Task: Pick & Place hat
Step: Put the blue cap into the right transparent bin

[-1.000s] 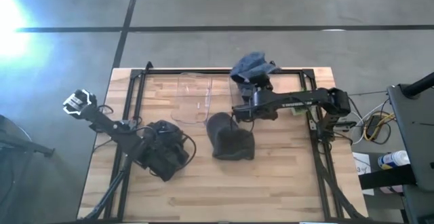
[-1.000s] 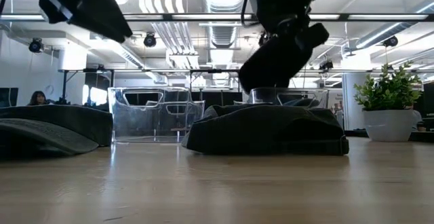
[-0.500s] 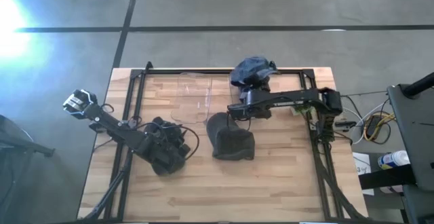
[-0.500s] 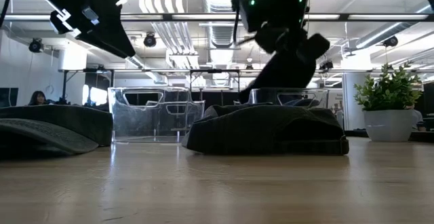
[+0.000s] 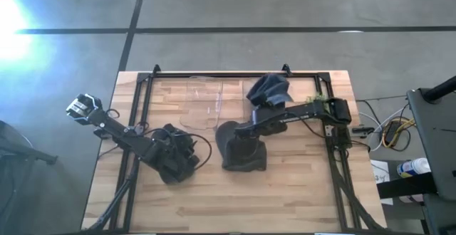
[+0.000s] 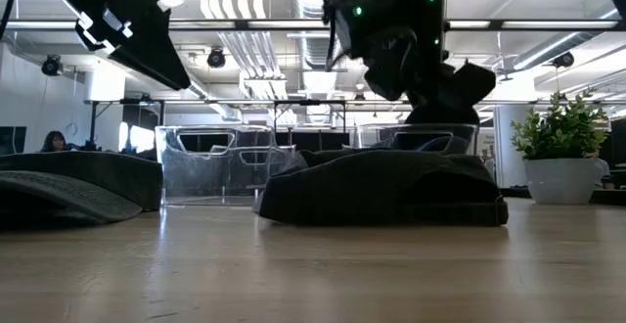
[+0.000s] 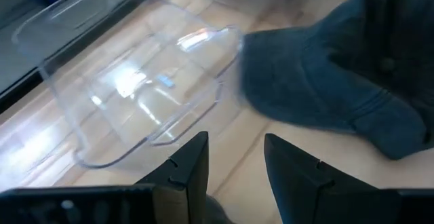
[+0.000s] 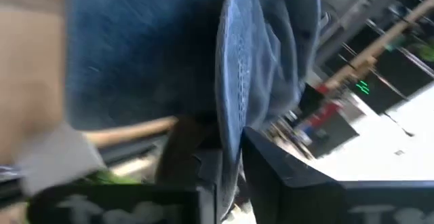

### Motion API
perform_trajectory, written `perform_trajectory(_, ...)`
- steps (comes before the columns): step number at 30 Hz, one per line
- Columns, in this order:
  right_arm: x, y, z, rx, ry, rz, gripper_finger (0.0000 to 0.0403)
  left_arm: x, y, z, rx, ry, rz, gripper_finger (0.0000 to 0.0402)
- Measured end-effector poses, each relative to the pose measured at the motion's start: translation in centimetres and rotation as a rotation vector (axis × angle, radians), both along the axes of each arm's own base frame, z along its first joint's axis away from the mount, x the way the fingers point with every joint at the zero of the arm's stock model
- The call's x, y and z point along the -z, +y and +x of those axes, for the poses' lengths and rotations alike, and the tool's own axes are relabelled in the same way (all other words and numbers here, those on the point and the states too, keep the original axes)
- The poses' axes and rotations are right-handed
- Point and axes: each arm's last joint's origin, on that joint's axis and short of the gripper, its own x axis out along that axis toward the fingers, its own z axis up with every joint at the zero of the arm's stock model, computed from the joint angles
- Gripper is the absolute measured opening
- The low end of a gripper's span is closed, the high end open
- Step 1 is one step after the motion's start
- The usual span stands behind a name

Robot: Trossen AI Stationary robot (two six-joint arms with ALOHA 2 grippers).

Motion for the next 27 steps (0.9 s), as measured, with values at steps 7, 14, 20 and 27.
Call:
perform_trajectory(7, -1.6, 1.4, -0.6, 0.039, -0.122, 0.085, 0.0103, -0.3, -0.3, 0.7, 0.026, -0.055, -0.026, 0.0138)
perform_trajectory(14, -2.4, 2.1, -0.8, 0.013, -0.154, 0.107, 0.0142, -0.5, -0.4, 1.2, 0.027, -0.104, -0.069, 0.0138)
perform_trajectory(20, -3.7, 2.6, -0.2, 0.020, -0.227, 0.162, 0.0152, -0.5, -0.6, 1.3, 0.028, -0.118, -0.116, 0.0138)
perform_trajectory(27, -7.3, 3.6, 1.3, 0.261, -0.523, 0.473, 0.0153, -0.5, -0.7, 1.4, 0.043, -0.107, -0.149, 0.0138)
